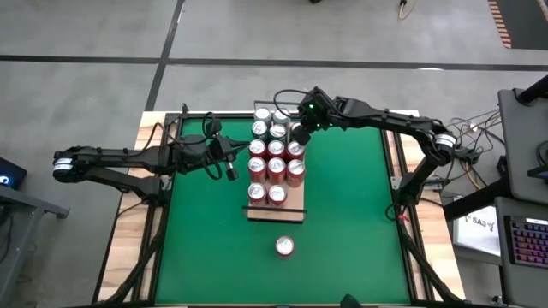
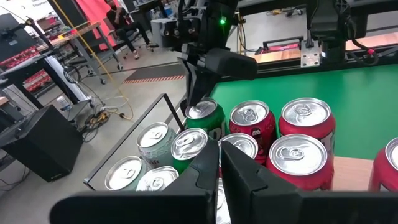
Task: Place canned beverage on shelf
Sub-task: Put the green soda can on the shelf and aligned with the other green soda can
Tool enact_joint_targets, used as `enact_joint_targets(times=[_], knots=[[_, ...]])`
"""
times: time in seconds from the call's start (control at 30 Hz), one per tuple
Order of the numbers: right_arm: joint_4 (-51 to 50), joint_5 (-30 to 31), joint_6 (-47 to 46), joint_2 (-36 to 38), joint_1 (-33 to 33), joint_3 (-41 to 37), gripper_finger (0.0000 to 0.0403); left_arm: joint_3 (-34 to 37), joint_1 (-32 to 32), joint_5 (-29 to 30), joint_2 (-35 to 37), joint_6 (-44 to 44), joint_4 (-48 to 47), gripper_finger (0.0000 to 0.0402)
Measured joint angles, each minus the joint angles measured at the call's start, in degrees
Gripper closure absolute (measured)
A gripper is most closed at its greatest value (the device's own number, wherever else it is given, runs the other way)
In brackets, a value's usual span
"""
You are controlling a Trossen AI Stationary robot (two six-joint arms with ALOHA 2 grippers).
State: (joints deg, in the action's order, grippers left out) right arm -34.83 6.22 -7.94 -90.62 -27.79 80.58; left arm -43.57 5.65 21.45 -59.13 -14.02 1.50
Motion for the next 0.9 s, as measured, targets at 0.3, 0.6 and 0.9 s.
enact_joint_targets(times=[0.3,0.6,0.9], knots=[[0.57,4.28,2.58,0.71,-1.15,0.36,0.0394,0.00,0.00,0.00,0.00,0.01,-0.03,0.0401],[-1.69,1.31,2.38,0.71,-1.74,-1.58,0.0394,0.00,0.00,0.00,0.00,0.37,-0.22,0.0401],[-4.11,-0.20,0.87,0.93,-0.93,-1.60,0.0394,0.00,0.01,0.00,-0.02,0.65,-0.31,0.0401]])
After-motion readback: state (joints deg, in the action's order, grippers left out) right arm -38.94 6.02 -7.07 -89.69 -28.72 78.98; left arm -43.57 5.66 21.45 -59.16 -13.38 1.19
